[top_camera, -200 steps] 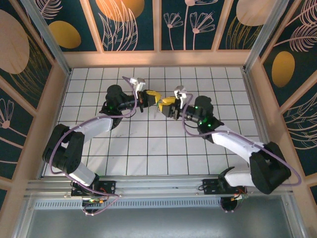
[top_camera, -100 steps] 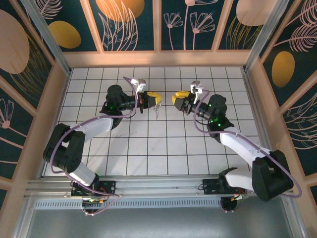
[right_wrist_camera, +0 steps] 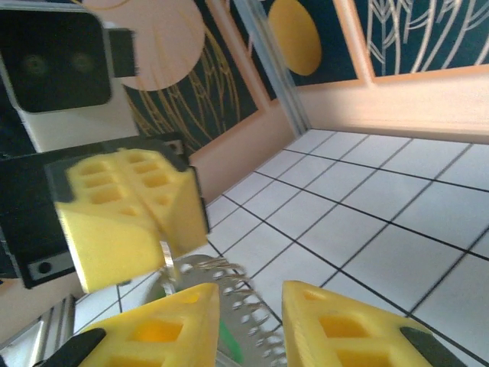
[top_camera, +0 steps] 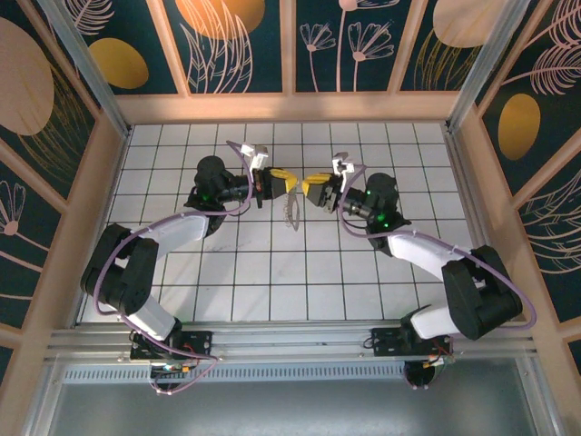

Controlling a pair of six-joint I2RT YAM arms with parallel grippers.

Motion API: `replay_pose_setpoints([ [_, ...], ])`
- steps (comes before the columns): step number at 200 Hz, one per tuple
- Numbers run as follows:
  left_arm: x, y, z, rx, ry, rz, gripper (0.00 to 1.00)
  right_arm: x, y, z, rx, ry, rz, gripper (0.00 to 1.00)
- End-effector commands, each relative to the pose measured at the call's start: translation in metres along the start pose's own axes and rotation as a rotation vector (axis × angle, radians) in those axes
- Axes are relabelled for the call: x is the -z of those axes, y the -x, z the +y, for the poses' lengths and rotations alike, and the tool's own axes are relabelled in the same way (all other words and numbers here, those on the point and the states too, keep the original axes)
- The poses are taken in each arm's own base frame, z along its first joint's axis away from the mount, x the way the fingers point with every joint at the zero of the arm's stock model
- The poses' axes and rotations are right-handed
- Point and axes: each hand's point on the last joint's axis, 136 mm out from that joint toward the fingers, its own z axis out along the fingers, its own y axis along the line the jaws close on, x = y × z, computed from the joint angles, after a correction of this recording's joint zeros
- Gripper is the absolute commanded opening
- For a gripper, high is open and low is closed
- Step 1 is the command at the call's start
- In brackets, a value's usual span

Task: Put the keys on the keyring

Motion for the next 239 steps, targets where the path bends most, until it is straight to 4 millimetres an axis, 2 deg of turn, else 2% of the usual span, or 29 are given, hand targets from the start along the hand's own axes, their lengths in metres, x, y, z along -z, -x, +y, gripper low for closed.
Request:
replay_pose_setpoints([
  [1,-0.003,0.013,-0.009,-0.049,-0.040,-0.029,0.00,-0.004,0.023,0.023,0.063,0.067,-0.062,0.26],
  [77,-0.003,0.012,-0.008,-0.048,-0.033,-0.027,0.00,0.000,0.021,0.039,0.072,0.088,-0.071,0.23],
  [151,-0.002,0.012,-0.013,-0.038,-0.060,-0.024,0.00,-0.005,0.026,0.033,0.065,0.080,-0.108,0.19],
  [190,-0.001,0.012,-0.018,-0.026,-0.082,-0.027,0.00,-0.004,0.027,0.037,0.049,0.143,-0.112,0.19],
  [239,-0.001,0.017,-0.025,-0.014,-0.125,-0.048,0.00,0.000,0.017,0.040,0.002,0.246,-0.082,0.21],
])
